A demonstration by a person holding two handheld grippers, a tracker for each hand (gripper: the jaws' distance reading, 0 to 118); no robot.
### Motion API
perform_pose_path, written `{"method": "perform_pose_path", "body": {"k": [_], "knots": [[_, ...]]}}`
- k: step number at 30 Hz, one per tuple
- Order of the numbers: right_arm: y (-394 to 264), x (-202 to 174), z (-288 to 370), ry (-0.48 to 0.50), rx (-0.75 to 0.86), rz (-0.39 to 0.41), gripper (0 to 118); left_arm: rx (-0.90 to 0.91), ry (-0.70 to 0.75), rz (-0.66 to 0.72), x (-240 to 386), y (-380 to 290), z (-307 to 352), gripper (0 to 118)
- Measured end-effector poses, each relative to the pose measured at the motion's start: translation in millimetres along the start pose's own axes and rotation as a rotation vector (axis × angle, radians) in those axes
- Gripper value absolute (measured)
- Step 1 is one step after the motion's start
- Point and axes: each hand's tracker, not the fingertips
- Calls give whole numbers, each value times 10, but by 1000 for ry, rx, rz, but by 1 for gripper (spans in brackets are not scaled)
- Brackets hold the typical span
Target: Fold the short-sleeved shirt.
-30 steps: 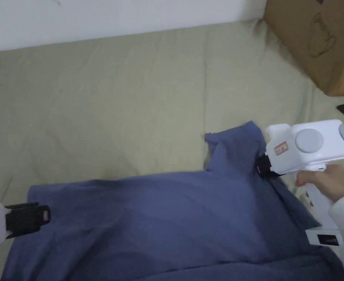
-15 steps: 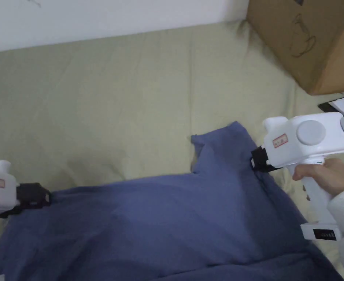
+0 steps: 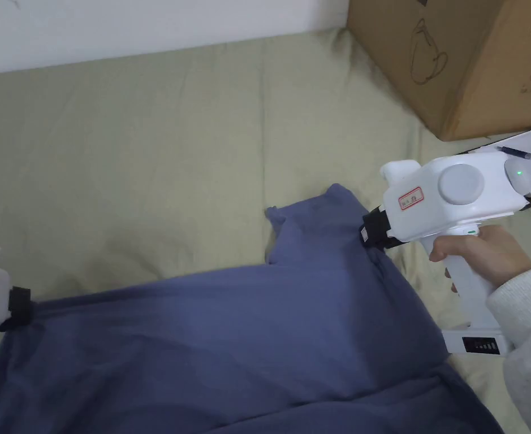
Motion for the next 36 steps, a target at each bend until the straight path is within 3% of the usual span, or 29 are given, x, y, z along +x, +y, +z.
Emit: {"method": "perform_pose_path", "body": {"k": [10,17,20,25,30,31,32,33,34,36], "knots": [[-338,-168,762,11,93,55,1,139,-64,1,-212,-453,1002,0],[-1178,-276,1523,27,139,103,1,194,-84,4,-303,-1343,1655,0],[-1713,-317,1619,28,92,119,1,184,-92,20,-312,-1805,1734,0],[-2523,-276,1425,17,-49,71,1,113,-111,65,-341,-2487,1595,0],[-2919,-260,1171,6,-77,43,1,68,-110,84,-369,-2844,1298,2],[-2945,-275,1140,3,-60,42,9,82,-112,94,-376,-2883,1218,11],[-2957,-286,1124,-1,-29,48,28,91,-98,88,-379,-2904,1169,28],[-2954,-313,1133,-8,-25,49,55,101,-88,74,-374,-2917,1158,54],[-2940,-340,1153,-23,-23,57,69,112,-60,59,-350,-2920,1195,71],[-2916,-411,1271,-32,4,79,75,167,-81,58,-394,-2934,1329,95]]}}
